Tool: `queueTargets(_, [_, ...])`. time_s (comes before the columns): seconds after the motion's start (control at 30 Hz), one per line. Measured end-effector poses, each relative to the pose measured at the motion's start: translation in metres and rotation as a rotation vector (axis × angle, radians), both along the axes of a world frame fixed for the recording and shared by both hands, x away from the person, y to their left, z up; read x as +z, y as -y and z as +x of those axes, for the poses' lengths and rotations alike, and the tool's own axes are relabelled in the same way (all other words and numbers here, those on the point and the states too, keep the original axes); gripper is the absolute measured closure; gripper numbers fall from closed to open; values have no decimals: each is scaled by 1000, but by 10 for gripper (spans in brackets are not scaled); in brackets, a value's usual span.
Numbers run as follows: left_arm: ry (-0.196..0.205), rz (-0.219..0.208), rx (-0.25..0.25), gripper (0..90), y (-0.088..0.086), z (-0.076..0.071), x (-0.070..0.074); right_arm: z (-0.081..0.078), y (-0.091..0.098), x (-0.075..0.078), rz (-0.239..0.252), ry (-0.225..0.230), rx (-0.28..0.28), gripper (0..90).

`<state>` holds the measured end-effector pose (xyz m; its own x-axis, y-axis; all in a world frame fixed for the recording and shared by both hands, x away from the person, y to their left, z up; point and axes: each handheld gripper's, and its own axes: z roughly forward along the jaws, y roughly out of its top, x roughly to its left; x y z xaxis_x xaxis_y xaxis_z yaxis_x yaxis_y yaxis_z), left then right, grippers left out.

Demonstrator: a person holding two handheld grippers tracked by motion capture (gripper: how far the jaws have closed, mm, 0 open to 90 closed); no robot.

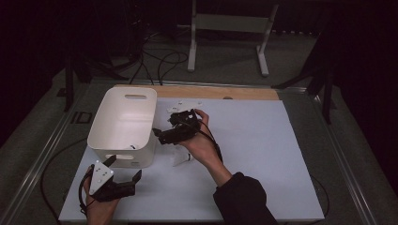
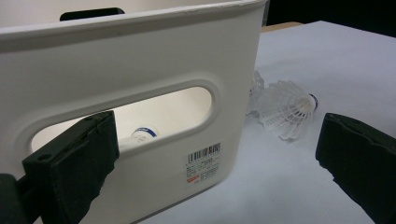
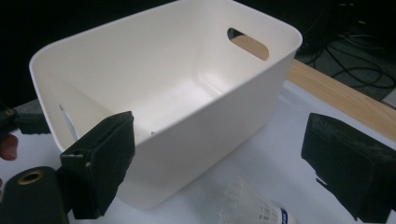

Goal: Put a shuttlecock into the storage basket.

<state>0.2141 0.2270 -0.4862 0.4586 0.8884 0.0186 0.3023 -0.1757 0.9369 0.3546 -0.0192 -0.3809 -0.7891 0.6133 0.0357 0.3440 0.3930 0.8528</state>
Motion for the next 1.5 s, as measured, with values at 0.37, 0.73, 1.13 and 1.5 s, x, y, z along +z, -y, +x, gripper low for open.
queueTargets(0.37, [-2, 5, 0, 0, 0, 0, 0, -6, 9, -10, -23, -3, -22, 92])
queueTargets(0.73, [0, 1, 1, 0, 1, 0, 0, -9, 17, -24, -59, 1, -41, 91])
queueTargets(1.13, [-1, 3, 1, 0, 0, 0, 0, -11, 20, -42, -96, -10, -46, 91])
queueTargets(1.5, [0, 2, 1, 0, 0, 0, 0, -13, 21, -52, -113, -14, -62, 91])
